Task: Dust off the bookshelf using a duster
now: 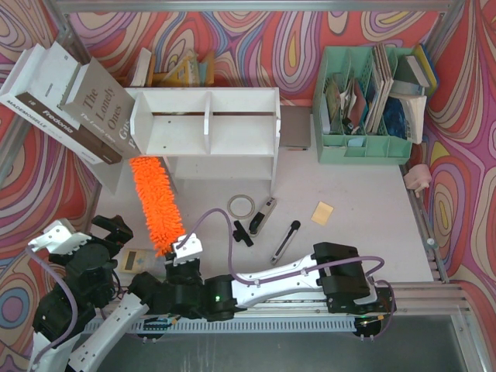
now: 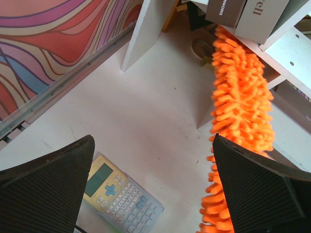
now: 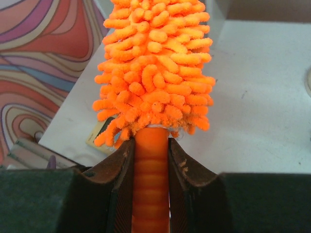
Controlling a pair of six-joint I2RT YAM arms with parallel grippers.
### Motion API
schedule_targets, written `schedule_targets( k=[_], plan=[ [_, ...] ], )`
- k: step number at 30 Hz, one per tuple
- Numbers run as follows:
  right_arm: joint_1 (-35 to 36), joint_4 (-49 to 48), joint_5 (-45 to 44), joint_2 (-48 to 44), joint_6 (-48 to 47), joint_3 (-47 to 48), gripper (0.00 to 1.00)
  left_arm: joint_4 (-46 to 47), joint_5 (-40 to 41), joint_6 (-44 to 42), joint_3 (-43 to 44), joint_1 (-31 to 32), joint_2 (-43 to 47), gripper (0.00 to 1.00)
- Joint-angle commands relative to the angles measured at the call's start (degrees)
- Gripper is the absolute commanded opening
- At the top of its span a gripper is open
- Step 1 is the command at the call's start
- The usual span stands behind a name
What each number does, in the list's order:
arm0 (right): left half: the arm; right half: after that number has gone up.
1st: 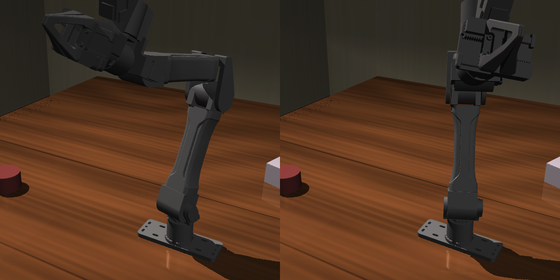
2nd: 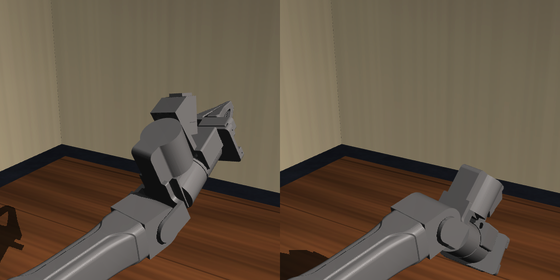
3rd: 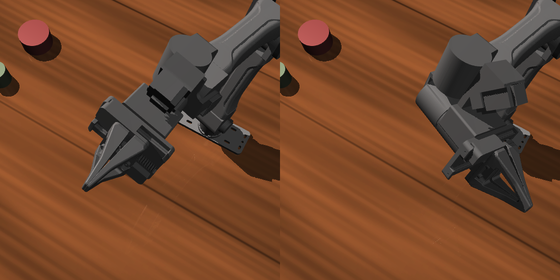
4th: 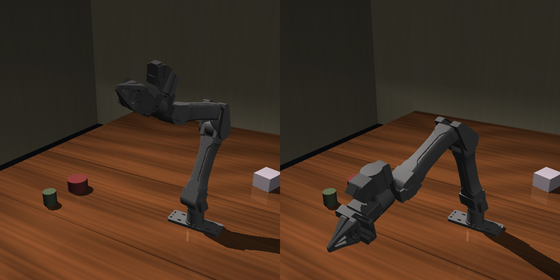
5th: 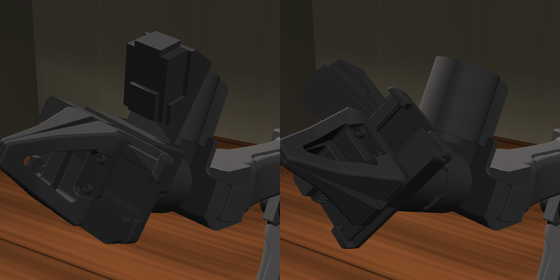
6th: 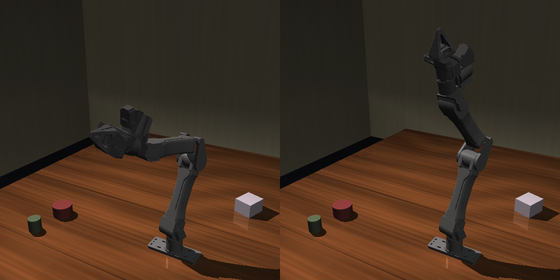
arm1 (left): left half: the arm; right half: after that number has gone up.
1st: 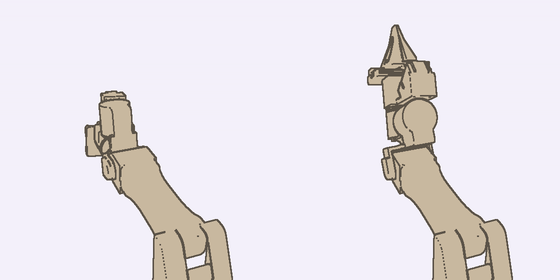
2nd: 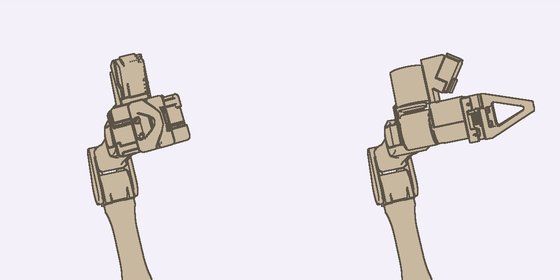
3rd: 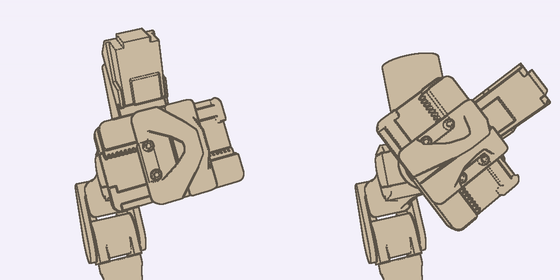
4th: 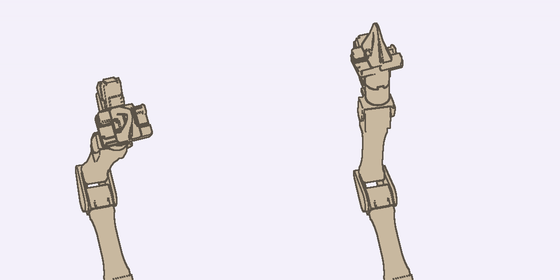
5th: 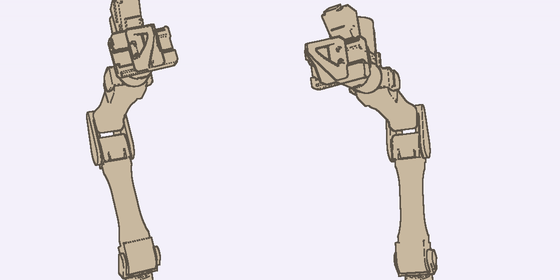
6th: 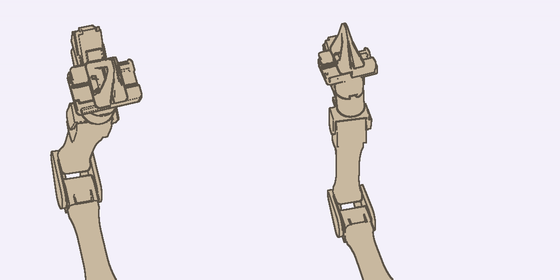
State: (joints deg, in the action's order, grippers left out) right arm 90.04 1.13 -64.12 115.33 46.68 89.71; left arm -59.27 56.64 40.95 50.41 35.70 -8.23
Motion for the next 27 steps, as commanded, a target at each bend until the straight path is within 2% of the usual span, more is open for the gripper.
schedule_targets(
  k=[1,8,14,20,27],
  plan=[
    [-0.1,-21.2,5.7,-3.6,-16.1,-4.6,0.0,-0.5,0.7,0.0,-0.3,0.2,0.2,0.98],
    [0.0,-31.9,18.0,-2.2,-27.9,-5.9,0.0,-0.5,0.8,-0.1,-0.3,0.2,0.1,0.98],
    [-0.1,-24.7,18.8,-1.6,-26.3,-5.8,0.0,-0.6,0.9,-0.1,-0.3,0.2,0.1,0.98],
    [-1.5,-16.3,20.0,-2.4,-20.3,-7.2,0.0,0.7,-0.6,-2.0,-0.6,0.2,0.3,0.98],
    [-2.0,-12.1,22.2,-1.0,-19.0,-6.0,0.0,2.3,-2.5,-4.2,-1.0,0.2,-0.5,0.98]
  ],
)
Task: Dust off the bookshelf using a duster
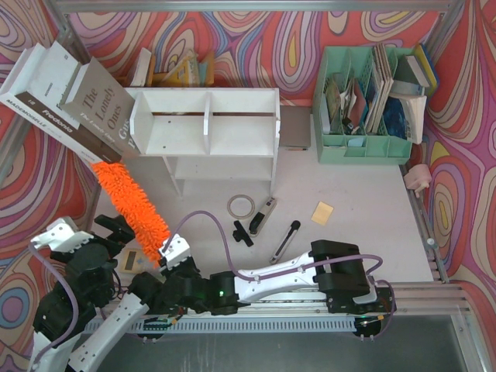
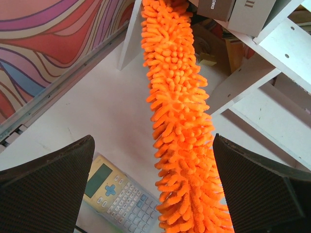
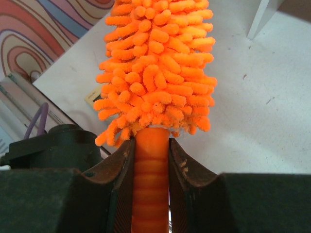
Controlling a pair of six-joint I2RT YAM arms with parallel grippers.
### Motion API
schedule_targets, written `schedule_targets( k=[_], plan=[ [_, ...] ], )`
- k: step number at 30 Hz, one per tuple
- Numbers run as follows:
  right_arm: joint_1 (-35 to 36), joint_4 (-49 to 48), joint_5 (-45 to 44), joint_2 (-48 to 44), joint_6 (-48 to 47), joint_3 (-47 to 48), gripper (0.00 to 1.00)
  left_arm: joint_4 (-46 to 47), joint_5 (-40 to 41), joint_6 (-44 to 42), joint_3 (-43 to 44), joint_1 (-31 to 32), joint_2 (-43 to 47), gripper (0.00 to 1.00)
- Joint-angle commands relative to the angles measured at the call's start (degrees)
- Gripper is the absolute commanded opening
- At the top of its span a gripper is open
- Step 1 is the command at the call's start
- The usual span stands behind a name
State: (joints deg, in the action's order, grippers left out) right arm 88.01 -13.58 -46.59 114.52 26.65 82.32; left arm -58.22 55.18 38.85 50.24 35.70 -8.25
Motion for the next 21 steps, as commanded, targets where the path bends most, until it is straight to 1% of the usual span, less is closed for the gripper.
schedule_targets(
  k=[1,9,14,18,21],
  plan=[
    [-0.1,4.6,5.0,0.2,2.0,2.2,0.0,1.5,-1.2,-2.5,-0.8,0.2,-0.5,0.98],
    [-1.3,8.8,5.6,0.7,4.7,2.8,0.0,4.2,-6.1,-6.1,-1.5,0.2,-0.6,0.98],
    [-1.3,1.6,6.4,-2.6,0.4,0.8,0.0,4.6,-6.6,-6.5,-1.6,0.2,-0.5,0.98],
    [-1.2,-1.2,6.2,-5.3,-1.5,-0.7,0.0,4.5,-6.3,-6.4,-1.6,0.2,-0.1,0.98],
    [-1.2,-0.8,8.0,-5.3,-1.6,-1.7,0.0,4.7,-6.3,-6.5,-1.8,0.3,0.1,0.98]
  ],
)
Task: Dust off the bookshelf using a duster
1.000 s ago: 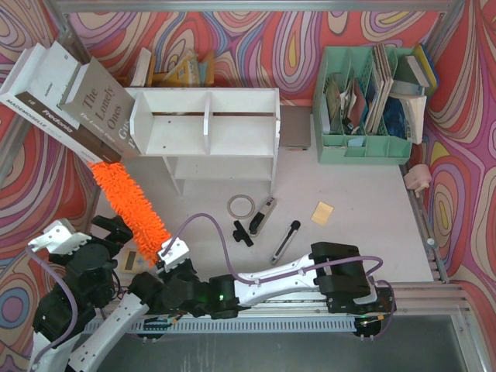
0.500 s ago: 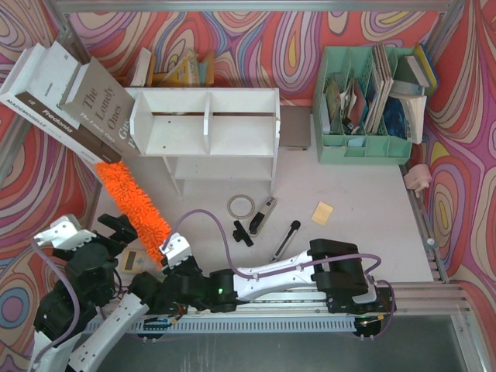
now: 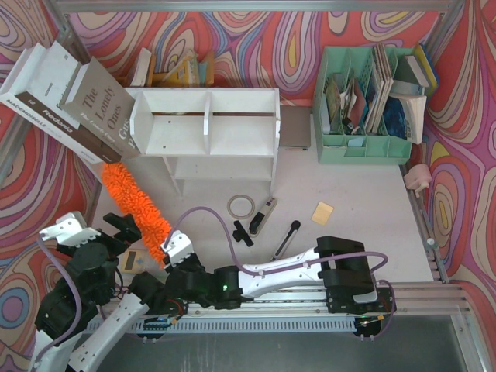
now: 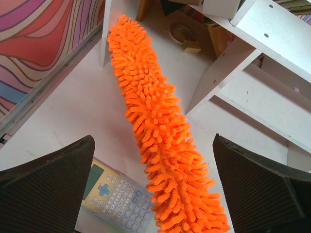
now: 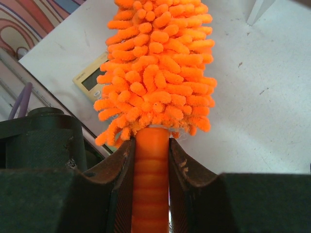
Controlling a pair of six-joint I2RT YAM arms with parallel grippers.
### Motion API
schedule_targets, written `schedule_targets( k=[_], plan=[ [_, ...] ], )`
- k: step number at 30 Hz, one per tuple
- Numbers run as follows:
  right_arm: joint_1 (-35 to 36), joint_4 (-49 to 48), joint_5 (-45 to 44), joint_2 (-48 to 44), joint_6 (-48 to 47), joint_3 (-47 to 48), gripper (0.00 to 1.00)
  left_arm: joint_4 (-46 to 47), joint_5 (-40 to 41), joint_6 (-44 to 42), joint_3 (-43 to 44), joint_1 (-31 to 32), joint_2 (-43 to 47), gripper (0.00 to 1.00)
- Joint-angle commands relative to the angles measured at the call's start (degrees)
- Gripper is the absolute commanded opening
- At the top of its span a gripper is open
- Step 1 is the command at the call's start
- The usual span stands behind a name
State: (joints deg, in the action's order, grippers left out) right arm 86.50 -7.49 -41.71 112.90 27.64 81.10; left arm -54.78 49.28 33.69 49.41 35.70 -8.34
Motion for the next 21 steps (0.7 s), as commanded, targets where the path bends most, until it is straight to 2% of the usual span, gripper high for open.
schedule_targets(
  k=[1,9,15,21],
  plan=[
    [0.3,-5.8,3.5,-3.2,-2.3,-0.5,0.0,1.3,-0.4,-1.3,-0.9,0.2,0.2,0.98],
    [0.3,-1.3,5.7,-1.7,-0.8,-4.0,0.0,1.0,0.1,-1.1,-1.0,0.2,0.6,0.98],
    [-0.5,1.7,8.0,1.4,0.0,-2.0,0.0,0.8,0.6,-0.8,-1.0,0.2,0.7,0.98],
    [-0.6,-0.5,6.0,-0.3,-1.8,-1.1,0.0,0.7,0.9,-0.6,-1.0,0.2,1.1,0.98]
  ],
)
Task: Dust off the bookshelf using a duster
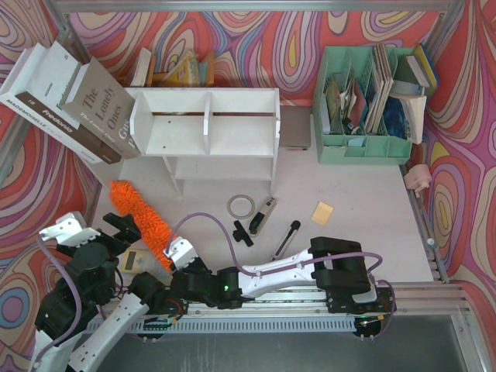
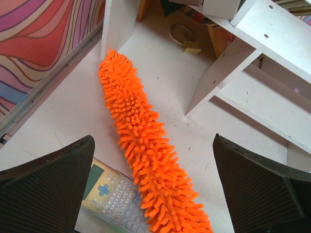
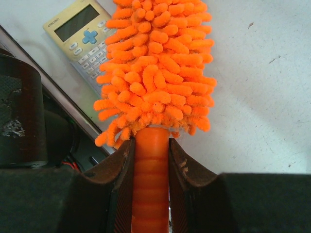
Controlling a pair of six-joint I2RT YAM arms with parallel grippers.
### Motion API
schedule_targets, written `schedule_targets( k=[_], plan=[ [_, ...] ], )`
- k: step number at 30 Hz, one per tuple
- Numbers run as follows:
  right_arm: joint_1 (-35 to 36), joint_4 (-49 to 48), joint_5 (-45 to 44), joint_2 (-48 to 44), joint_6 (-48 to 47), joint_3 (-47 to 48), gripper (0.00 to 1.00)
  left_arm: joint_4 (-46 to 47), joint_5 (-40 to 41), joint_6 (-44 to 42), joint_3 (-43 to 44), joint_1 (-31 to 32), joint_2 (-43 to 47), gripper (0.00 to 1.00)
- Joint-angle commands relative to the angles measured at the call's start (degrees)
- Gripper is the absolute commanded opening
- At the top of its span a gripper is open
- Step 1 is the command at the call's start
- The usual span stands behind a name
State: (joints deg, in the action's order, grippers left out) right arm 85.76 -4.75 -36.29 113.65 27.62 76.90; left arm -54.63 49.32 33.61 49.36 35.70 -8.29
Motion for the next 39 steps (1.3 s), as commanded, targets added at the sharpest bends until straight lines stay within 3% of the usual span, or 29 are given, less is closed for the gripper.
schedule_targets(
  k=[1,12,25,39],
  plan=[
    [0.1,-3.8,0.0,-1.8,-2.1,3.3,0.0,0.5,1.0,-0.4,-0.9,0.2,1.1,0.98],
    [0.1,-10.0,-4.3,-11.4,-6.2,0.5,0.0,0.3,1.0,-0.3,-0.9,0.2,0.6,0.98],
    [-2.0,3.0,3.1,-0.7,2.9,2.8,0.0,0.3,1.2,-0.2,-0.9,0.2,0.7,0.98],
    [-2.7,-3.6,-2.7,-5.7,-5.7,7.6,0.0,0.2,1.3,0.0,-0.9,0.2,0.6,0.98]
  ],
)
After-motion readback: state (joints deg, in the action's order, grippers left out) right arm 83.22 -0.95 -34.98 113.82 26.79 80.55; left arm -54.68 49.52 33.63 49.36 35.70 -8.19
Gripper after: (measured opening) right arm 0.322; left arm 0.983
